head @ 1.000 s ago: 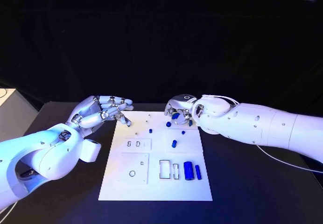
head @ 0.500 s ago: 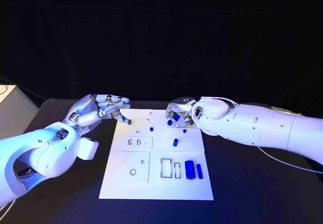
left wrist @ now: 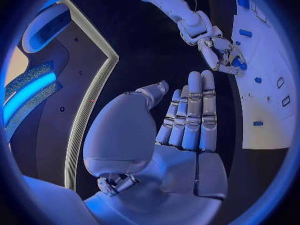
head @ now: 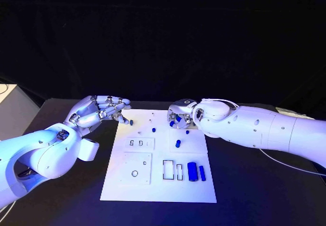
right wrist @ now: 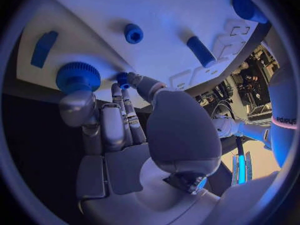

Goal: Assemble the parts on the task board

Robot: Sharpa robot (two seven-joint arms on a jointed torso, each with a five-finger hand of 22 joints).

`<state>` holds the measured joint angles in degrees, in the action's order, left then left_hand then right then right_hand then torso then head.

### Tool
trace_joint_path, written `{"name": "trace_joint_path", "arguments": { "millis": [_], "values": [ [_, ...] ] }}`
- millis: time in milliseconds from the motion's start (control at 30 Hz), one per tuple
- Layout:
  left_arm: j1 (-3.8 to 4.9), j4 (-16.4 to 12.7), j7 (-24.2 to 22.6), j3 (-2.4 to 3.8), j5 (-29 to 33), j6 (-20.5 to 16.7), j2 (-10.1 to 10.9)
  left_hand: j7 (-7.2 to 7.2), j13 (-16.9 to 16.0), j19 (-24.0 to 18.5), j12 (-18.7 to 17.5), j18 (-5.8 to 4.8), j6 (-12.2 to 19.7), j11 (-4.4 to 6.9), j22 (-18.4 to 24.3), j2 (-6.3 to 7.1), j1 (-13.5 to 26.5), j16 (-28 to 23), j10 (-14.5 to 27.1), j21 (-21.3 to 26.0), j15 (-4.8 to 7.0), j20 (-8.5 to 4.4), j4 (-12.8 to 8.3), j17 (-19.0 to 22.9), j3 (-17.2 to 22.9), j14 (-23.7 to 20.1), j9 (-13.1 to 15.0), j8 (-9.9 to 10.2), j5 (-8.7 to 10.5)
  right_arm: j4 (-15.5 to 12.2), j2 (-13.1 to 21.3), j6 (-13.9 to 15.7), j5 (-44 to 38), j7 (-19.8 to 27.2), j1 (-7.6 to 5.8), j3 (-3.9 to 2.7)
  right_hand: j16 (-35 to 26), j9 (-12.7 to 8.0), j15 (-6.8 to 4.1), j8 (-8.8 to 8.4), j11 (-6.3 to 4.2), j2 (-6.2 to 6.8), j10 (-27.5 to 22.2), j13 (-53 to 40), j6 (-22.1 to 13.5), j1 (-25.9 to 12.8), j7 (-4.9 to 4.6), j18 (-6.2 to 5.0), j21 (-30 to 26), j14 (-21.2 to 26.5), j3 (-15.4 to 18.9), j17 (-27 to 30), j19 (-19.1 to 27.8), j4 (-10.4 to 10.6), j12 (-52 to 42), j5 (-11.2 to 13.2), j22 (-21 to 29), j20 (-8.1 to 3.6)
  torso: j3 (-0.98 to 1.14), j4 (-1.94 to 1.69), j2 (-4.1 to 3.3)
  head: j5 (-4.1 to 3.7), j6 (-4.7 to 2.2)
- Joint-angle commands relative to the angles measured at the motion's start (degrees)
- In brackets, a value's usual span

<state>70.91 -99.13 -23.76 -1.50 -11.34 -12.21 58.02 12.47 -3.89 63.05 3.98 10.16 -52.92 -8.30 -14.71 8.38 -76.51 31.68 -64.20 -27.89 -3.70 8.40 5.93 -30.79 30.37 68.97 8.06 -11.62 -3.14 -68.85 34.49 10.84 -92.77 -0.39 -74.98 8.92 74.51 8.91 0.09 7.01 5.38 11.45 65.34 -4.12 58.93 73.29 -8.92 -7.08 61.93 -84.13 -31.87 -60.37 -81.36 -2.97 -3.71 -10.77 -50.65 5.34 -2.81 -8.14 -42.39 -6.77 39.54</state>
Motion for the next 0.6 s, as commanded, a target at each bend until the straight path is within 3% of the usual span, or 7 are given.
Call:
{"name": "trace_joint_path", "arguments": {
  "millis": [33, 333, 467, 600],
  "values": [
    [0.1, 0.0, -0.1, 0.05, 0.0, 1.0, -0.1, 0.15, 0.0, -0.5, -0.3, -0.09, 0.3, -0.07, -0.1, 0.0, 0.7, 0.4, 0.5, -0.4, 0.05, 0.13, 0.0, -0.1, 0.3, -0.4, 0.1, 0.4, -0.18, -0.1, -0.1, 0.0, -1.1, -0.5, 0.06, 0.02, 0.4, 0.5, -0.11, 0.88, -0.14, -0.91, 1.3, -0.2, 1.4, 0.1, -0.05, 0.86, 1.9, -0.8, -0.8, 0.2, -0.8, 0.4, -0.3, 0.5, -2.5, -0.02, 0.03, 0.06, -0.25, 0.02, -0.09],
    [0.1, 0.1, 0.1, 0.05, 0.0, 1.2, -0.2, 0.18, 0.0, -0.6, -0.3, -0.09, 0.4, -0.09, -0.1, 0.02, 0.7, 0.4, 0.6, -0.4, 0.03, 0.15, 0.0, -0.1, 0.3, -0.6, 0.1, 0.4, -0.18, -0.4, 0.0, 3.1, -2.0, -0.9, 0.11, 0.02, 1.0, 3.4, -1.26, 4.34, -1.68, -3.35, 6.9, -1.3, 5.6, 2.3, 1.18, 2.14, 8.5, -0.7, -3.5, 0.3, -2.3, -0.1, -1.0, 3.5, -11.4, -0.91, 0.04, -0.07, -0.45, -0.04, -0.3],
    [0.1, 0.1, 0.1, 0.05, 0.0, 1.3, -0.2, 0.18, 0.0, -0.6, -0.3, -0.09, 0.4, -0.09, -0.1, 0.02, 0.7, 0.4, 0.6, -0.4, 0.03, 0.15, 0.0, -0.1, 0.3, -0.6, 0.1, 0.4, -0.18, -0.9, 0.1, 7.0, -2.5, -1.4, 0.12, 0.01, 1.4, 5.1, -1.66, 5.82, -2.18, -4.02, 8.7, -1.9, 6.1, 3.0, 1.56, 2.55, 10.7, -0.8, -4.1, 0.2, -2.5, -0.8, -0.9, 4.0, -14.2, -1.27, 0.04, -0.06, -0.54, 0.07, -0.42],
    [0.1, 0.2, 0.2, 0.05, 0.0, 1.3, -0.2, 0.18, 0.0, -0.6, -0.3, -0.09, 0.4, -0.09, -0.1, 0.02, 0.7, 0.4, 0.6, -0.4, 0.03, 0.15, 0.0, -0.1, 0.3, -0.6, 0.1, 0.4, -0.18, -1.5, 0.2, 10.8, -2.7, -2.2, 0.12, -0.01, 1.5, 5.6, -1.71, 6.11, -2.23, -3.92, 8.9, -2.0, 5.9, 3.1, 1.56, 2.96, 12.4, -0.7, -4.3, 0.1, -3.0, -1.1, -0.7, 4.1, -16.6, -1.35, 0.03, -0.11, -0.58, 0.12, -0.64]
  ]
}}
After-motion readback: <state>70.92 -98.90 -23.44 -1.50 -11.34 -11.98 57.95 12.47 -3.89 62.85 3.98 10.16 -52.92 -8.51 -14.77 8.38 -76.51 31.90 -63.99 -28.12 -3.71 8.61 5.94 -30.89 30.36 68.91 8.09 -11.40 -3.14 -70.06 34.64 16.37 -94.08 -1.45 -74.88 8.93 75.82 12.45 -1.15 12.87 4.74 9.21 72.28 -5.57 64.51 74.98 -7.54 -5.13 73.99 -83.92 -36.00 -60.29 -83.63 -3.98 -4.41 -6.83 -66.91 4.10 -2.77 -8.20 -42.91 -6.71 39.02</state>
